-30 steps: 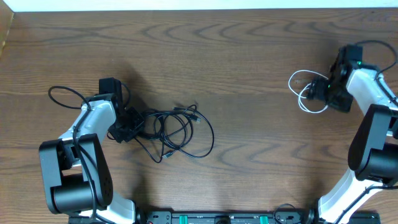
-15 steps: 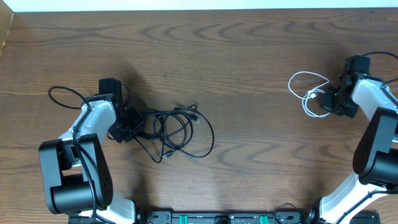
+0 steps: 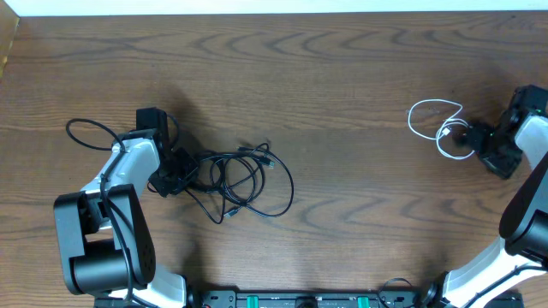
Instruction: Untangle cables
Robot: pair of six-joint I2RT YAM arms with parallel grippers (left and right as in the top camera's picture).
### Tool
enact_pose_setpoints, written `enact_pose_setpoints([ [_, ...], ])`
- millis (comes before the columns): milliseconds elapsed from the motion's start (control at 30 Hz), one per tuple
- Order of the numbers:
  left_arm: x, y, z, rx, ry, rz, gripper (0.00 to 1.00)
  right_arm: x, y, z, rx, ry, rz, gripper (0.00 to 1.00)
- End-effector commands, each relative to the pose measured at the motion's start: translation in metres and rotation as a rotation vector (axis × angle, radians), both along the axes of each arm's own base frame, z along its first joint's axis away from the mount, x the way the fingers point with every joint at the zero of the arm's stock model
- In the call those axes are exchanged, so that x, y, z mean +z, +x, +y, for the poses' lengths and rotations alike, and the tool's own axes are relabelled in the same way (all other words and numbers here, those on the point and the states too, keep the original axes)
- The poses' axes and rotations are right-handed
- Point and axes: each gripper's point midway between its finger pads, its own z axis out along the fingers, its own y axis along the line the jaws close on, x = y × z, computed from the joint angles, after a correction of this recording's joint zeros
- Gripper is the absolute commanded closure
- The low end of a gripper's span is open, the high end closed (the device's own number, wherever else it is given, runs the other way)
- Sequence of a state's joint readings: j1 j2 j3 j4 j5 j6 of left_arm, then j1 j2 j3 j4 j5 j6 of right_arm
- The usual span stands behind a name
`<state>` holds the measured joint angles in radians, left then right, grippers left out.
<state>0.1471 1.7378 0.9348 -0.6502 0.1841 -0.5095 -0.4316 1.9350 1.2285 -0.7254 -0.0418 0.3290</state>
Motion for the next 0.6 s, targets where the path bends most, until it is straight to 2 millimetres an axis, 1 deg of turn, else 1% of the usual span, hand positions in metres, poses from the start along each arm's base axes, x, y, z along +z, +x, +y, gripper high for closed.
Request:
enact_pose_setpoints([
  [0, -0.023, -0.018, 0.003, -0.011, 0.043, 0.073, 0.76, 0.031, 0.016, 0.012, 0.004, 0.081, -0.064, 0.01],
  [67, -0.023, -0.016, -0.001, -0.024, 0.045, 0.065, 0.76, 0.056, 0.020, 0.014, 0.030, 0.073, -0.079, 0.01],
  [133, -0.023, -0.015, -0.004, -0.036, 0.046, 0.059, 0.76, 0.075, 0.023, 0.022, 0.058, 0.090, -0.109, 0.01],
  [267, -0.023, -0.011, -0.009, -0.058, 0.048, 0.043, 0.76, 0.116, 0.034, 0.065, 0.137, 0.214, -0.237, 0.01],
  [367, -0.023, -0.010, -0.013, -0.076, 0.049, 0.038, 0.76, 0.129, 0.036, 0.077, 0.165, 0.232, -0.269, 0.01],
  [433, -0.023, -0.009, -0.016, -0.097, 0.049, 0.033, 0.77, 0.131, 0.036, 0.080, 0.173, 0.230, -0.274, 0.01],
  [567, -0.023, -0.008, -0.024, -0.141, 0.044, 0.026, 0.92, 0.130, 0.037, 0.080, 0.173, 0.230, -0.274, 0.01],
])
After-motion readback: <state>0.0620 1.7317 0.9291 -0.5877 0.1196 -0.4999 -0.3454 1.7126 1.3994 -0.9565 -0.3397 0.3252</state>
